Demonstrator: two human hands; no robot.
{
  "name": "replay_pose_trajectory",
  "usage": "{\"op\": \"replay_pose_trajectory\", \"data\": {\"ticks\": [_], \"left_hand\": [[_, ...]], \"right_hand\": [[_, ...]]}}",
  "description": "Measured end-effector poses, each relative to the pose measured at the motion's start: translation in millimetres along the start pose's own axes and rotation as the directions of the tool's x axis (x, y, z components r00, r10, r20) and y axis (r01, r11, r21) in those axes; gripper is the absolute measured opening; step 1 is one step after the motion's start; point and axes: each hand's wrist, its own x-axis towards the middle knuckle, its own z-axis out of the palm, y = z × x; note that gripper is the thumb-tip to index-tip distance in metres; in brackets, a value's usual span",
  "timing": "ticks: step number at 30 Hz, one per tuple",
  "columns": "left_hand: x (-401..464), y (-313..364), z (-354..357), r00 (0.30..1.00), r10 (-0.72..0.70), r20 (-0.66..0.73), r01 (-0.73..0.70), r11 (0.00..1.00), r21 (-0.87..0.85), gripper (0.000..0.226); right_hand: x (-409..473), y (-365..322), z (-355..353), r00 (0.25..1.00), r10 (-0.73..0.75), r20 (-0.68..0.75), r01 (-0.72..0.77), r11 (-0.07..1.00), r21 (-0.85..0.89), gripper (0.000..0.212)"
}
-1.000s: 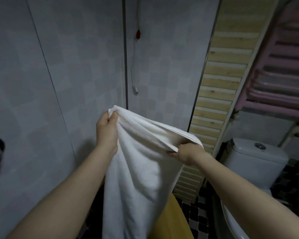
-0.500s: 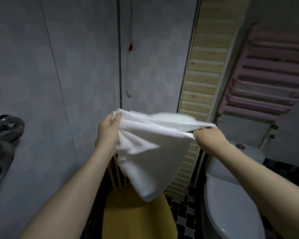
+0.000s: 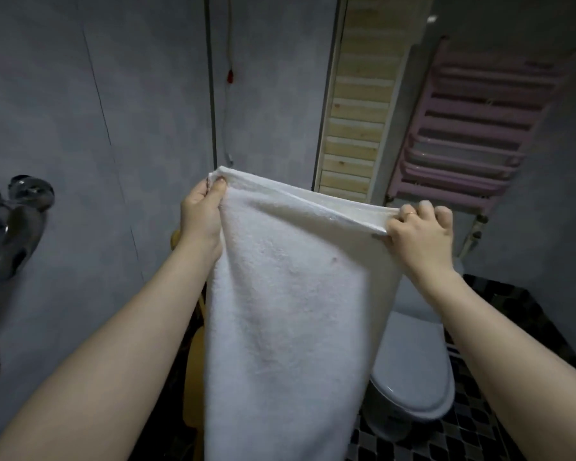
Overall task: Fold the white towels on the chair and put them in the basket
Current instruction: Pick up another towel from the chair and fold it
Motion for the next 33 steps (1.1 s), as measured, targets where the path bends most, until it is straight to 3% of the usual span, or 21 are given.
{"op": "replay_pose_trajectory", "data": {"ticks": [2, 4, 6, 8, 11, 13, 16, 20, 25, 29, 33], "left_hand": [[-2.6, -3.6, -5.5, 0.999, -0.026, -0.036, 0.025, 0.999, -0.022, 0.023], [-3.2, -8.4, -11.4, 0.998, -0.06, -0.029, 0.058, 0.996, -0.069, 0.022], [-1.6, -14.8, -16.4, 0.993, -0.117, -0.006, 0.116, 0.99, -0.083, 0.021], [7.1, -21.8, -22.5, 0.986, -0.166, -0.015, 0.164, 0.983, -0.082, 0.02], [31.4, -38.7, -38.2, 0.974, -0.217, -0.07, 0.214, 0.976, -0.04, 0.02], [57.8, -49.1, -45.6, 0.967, -0.229, -0.11, 0.233, 0.972, 0.028, 0.019], [102.1, -52.8, -41.6, 0.966, -0.207, -0.153, 0.221, 0.973, 0.074, 0.015], [185.2, -30.8, -22.8, 0.985, -0.076, -0.156, 0.076, 0.997, -0.008, 0.019], [240.9, 9.4, -11.5, 0.998, 0.051, -0.049, -0.056, 0.992, -0.115, 0.017], [237.7, -1.4, -24.8, 1.0, 0.008, -0.029, -0.011, 0.995, -0.103, 0.02], [209.0, -35.9, -45.0, 0.989, -0.09, -0.114, 0.088, 0.996, -0.016, 0.017]], "right_hand": [[1.9, 8.7, -4.4, 0.973, 0.18, 0.142, -0.202, 0.966, 0.162, 0.031], [5.5, 12.2, -6.2, 0.856, 0.313, 0.411, -0.469, 0.806, 0.363, 0.026], [4.8, 7.4, -0.2, 0.732, 0.229, 0.642, -0.65, 0.517, 0.557, 0.026], [7.1, -1.0, 15.7, 0.644, 0.097, 0.759, -0.755, 0.241, 0.61, 0.026], [18.4, -16.5, 47.6, 0.549, 0.042, 0.835, -0.835, 0.054, 0.547, 0.032], [38.2, -29.4, 70.4, 0.536, 0.045, 0.843, -0.844, 0.041, 0.534, 0.041], [79.2, -48.1, 90.9, 0.552, 0.083, 0.83, -0.834, 0.048, 0.55, 0.023], [161.5, -65.1, 116.7, 0.641, 0.202, 0.74, -0.737, -0.105, 0.667, 0.015], [226.3, -67.6, 128.8, 0.741, 0.19, 0.644, -0.582, -0.296, 0.757, 0.017], [215.9, -75.6, 139.6, 0.752, 0.124, 0.648, -0.601, -0.275, 0.75, 0.02], [174.3, -88.3, 162.1, 0.694, 0.108, 0.712, -0.685, -0.204, 0.699, 0.025]]}}
